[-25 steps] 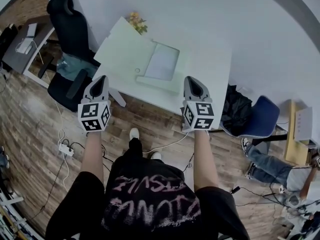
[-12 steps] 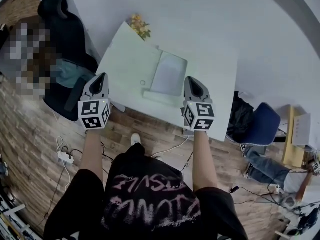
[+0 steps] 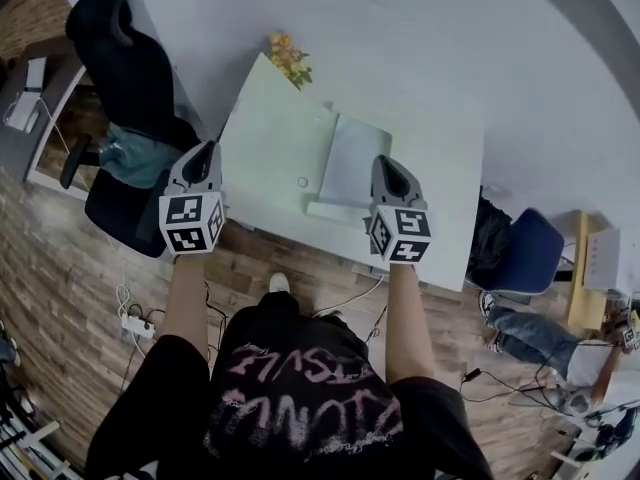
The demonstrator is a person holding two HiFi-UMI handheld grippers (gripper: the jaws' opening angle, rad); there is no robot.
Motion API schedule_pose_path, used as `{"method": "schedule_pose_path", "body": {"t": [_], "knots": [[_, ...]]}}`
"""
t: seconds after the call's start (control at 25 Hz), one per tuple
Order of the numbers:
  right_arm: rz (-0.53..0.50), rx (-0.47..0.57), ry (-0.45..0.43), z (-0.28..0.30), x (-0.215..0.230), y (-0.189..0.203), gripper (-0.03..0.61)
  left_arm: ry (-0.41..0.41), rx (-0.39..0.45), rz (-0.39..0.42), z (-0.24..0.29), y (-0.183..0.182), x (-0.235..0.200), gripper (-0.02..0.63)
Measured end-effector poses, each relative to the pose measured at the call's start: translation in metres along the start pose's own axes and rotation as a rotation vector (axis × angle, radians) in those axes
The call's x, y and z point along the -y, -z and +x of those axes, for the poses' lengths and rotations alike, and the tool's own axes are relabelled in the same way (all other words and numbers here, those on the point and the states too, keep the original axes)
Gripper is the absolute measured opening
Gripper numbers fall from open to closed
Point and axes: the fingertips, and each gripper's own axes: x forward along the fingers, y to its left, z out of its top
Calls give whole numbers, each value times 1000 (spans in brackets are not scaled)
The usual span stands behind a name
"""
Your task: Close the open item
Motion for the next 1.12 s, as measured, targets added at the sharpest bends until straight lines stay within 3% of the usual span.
{"method": "schedule_pose_path", "body": {"t": [0.44, 0.68, 1.12], "knots": [[-8, -35, -24, 20, -3, 9, 12, 21, -105, -41, 14, 28, -5, 157], [-7, -56, -44, 22, -3, 19, 12, 28, -153, -30, 12, 41, -1, 163], [9, -74, -39, 12, 8, 36, 12, 13, -176, -24, 9, 51, 5, 85]]}}
